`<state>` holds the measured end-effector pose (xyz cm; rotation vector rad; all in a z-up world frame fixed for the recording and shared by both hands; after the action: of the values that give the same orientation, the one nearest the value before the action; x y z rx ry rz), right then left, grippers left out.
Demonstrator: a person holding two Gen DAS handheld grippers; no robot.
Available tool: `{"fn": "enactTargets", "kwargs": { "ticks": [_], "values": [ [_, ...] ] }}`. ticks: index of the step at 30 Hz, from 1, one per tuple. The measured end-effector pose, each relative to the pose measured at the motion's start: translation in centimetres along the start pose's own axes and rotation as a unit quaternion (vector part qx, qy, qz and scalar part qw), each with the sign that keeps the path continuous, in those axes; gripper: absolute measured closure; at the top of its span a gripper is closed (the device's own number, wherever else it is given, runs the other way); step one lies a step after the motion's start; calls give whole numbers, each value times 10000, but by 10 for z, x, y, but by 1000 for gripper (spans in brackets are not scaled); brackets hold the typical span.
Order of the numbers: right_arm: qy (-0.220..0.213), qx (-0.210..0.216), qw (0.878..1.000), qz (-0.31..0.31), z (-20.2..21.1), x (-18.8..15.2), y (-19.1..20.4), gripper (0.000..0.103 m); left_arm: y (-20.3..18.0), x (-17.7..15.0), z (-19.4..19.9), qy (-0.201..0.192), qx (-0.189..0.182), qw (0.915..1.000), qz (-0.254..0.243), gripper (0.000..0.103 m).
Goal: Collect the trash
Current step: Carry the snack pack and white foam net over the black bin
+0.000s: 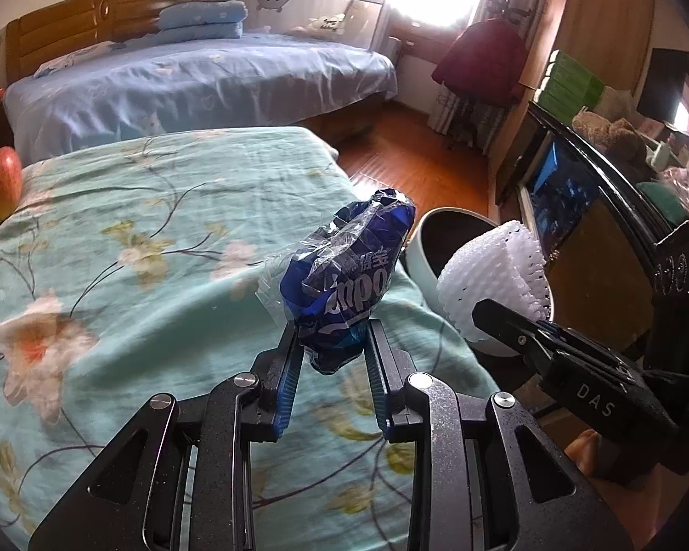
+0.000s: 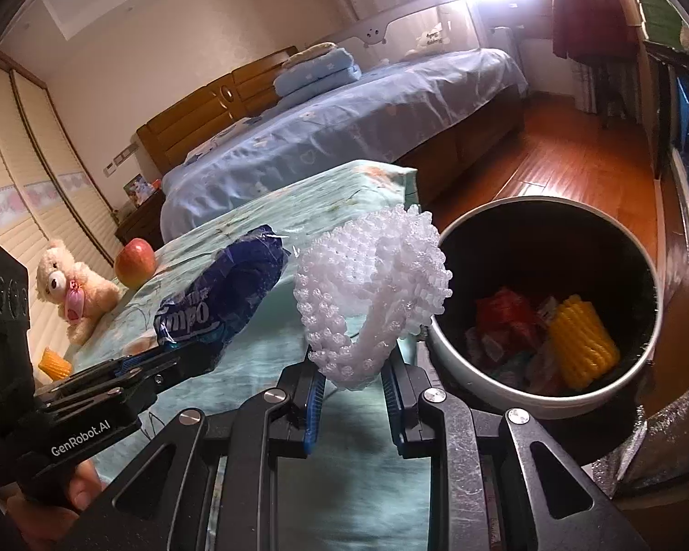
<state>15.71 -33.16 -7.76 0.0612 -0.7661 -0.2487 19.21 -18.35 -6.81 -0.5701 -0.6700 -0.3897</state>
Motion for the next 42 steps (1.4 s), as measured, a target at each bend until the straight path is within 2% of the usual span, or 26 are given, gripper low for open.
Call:
{"fn": "enactTargets", "kwargs": {
  "ticks": [29, 42],
  "values": [
    [-52, -445, 9982, -401, 6, 8, -65, 79, -53, 11, -39, 251, -170, 9981, -534, 77],
    [-16, -604, 9968, -519, 2, 11, -87, 79, -65, 16, -56, 371, -220, 9969, -651, 77]
  ]
}}
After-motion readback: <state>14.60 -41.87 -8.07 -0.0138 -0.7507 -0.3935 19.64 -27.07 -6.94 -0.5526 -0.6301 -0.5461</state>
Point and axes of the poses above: each gripper's, at about its wrist camera, not at the fingertips, and z roughly against the way its jaws point, y to its left, x to its top, the point moved 4 cm from there along -z, roughly the way its jaws point, and after that the axes turned 14 degrees about -x, right-handed, at the moved point
